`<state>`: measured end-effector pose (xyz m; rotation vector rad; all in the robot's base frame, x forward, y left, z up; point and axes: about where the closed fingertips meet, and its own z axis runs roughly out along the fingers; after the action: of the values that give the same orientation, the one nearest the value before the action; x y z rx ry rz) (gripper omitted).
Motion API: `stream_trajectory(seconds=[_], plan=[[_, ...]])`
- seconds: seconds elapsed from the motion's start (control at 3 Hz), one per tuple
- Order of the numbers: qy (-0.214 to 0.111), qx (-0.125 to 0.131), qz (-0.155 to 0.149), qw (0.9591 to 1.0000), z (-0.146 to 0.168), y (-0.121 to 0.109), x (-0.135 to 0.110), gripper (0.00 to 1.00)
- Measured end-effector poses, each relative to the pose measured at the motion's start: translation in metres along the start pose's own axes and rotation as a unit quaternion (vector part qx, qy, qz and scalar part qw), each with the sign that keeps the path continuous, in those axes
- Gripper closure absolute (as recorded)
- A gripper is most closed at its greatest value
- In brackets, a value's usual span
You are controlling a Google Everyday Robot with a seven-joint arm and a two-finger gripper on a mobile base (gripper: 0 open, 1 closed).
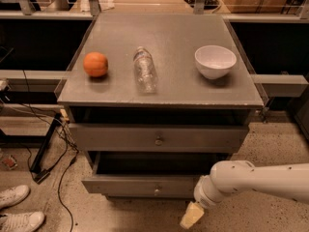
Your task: Open middle drawer
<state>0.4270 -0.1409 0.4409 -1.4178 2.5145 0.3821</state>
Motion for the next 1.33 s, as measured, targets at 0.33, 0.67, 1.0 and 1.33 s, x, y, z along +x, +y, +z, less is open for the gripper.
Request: stream_trajectory(seconds=[0.33,0.67,1.0,1.33], plan=[[-0.018,0.03,-0.018,0.9992,-0.014,-0.02,-0.029,0.0],[-0.037,0.057,-0.038,0.997,-0.027,-0.038,-0.067,0.0],[-0.036,0.057,-0.038,0.997,-0.027,-0.038,-0.067,0.0],[-0.017,0.046,-0.034,0.9982,-0.008,-0.036,-0.053,0.0]])
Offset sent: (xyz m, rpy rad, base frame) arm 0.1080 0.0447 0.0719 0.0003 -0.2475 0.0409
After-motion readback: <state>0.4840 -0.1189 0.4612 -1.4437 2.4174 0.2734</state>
